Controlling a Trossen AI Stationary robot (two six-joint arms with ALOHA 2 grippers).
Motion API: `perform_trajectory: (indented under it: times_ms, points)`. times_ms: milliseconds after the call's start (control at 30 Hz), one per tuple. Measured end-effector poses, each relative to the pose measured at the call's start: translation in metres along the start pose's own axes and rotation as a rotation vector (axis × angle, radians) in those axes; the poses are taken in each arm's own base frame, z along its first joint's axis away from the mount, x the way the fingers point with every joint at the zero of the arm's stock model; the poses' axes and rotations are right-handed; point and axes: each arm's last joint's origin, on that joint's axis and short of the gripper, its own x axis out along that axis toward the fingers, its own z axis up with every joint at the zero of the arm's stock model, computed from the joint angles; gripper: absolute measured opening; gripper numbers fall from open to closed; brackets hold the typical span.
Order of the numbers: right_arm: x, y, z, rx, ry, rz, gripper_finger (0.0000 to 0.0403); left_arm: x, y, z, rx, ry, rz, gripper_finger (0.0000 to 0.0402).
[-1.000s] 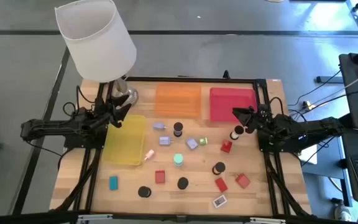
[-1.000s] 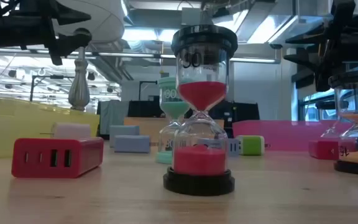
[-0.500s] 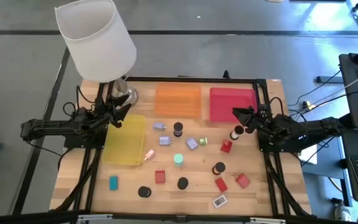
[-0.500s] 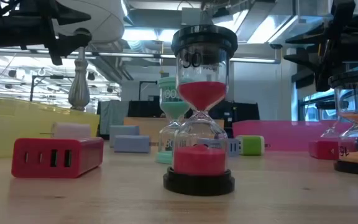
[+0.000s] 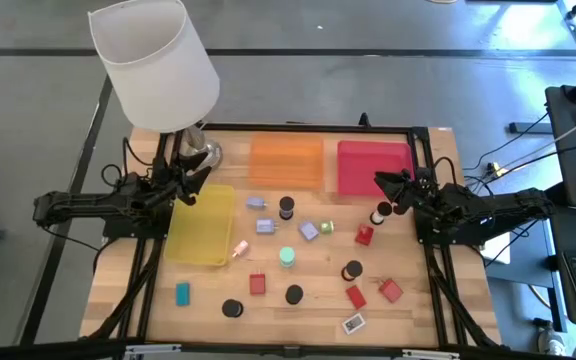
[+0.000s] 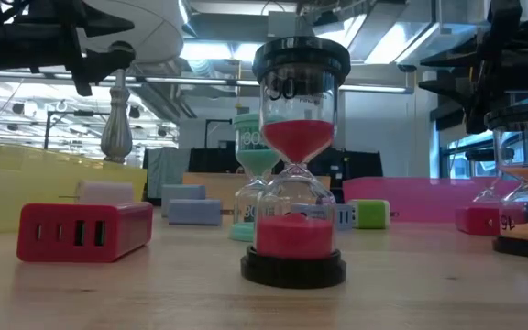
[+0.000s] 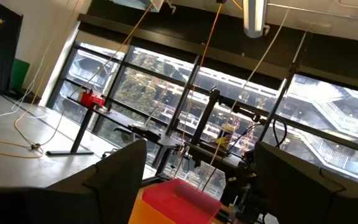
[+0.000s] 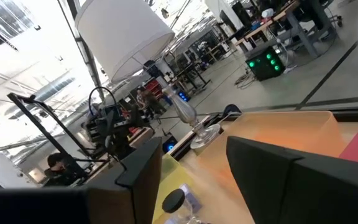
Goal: Pick & Place Office items
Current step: Put the white hourglass into the pink bin
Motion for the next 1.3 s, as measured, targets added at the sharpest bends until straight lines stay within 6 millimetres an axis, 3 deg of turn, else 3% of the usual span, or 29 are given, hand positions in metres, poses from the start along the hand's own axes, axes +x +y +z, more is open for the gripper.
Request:
perform_trajectory:
  times_ms: [267,1300]
  points:
    - [0.0,0.0001,0.0003,0.188,-0.004,0.0,0.0183,0.0,0.0,0.0,0.0,0.0,0.0,0.0294]
    - [-0.0002,-0.0021,0.0024,0.104,-0.072,-0.081,0.0183,-0.0002,0.0031,0.0005,-0.007,-0.028,0.105,0.0294]
